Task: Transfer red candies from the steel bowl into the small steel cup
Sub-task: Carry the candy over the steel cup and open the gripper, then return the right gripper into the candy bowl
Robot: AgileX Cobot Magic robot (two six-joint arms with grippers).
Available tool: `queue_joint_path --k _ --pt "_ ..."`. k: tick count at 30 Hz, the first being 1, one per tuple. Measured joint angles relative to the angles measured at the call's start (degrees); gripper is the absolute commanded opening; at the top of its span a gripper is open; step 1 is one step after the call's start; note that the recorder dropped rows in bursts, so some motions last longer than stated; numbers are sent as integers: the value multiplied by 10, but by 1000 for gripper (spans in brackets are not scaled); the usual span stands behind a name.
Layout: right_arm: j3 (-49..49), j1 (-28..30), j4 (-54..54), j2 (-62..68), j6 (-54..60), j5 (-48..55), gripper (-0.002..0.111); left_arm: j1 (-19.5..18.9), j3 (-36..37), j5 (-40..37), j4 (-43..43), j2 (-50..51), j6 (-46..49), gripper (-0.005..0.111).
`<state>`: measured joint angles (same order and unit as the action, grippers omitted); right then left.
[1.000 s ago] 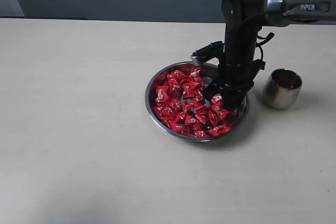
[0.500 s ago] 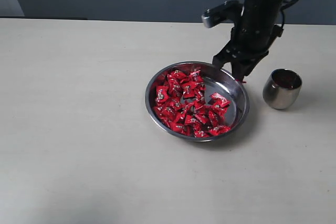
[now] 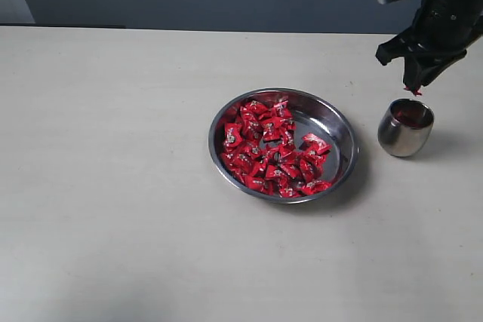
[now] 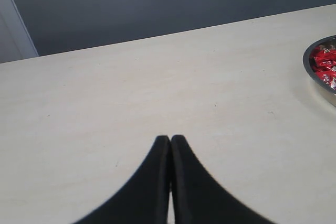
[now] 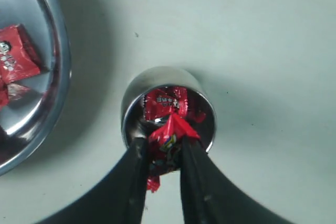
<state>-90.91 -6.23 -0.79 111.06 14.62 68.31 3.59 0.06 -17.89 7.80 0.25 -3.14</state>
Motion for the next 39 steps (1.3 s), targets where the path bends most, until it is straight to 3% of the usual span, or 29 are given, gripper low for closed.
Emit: queue_joint_path --k 11,18,28,34,39 --pt "8 9 8 14 -1 -9 0 0 0 0 0 0 0 0" --pt "8 9 8 26 -1 -5 31 0 0 0 0 0 0 0" --pt "8 9 1 26 -2 -1 32 0 0 0 0 0 0 0" --pt "8 1 126 26 60 -1 32 0 0 0 0 0 0 0" --pt "7 -52 170 26 99 -17 33 0 0 0 0 0 0 0"
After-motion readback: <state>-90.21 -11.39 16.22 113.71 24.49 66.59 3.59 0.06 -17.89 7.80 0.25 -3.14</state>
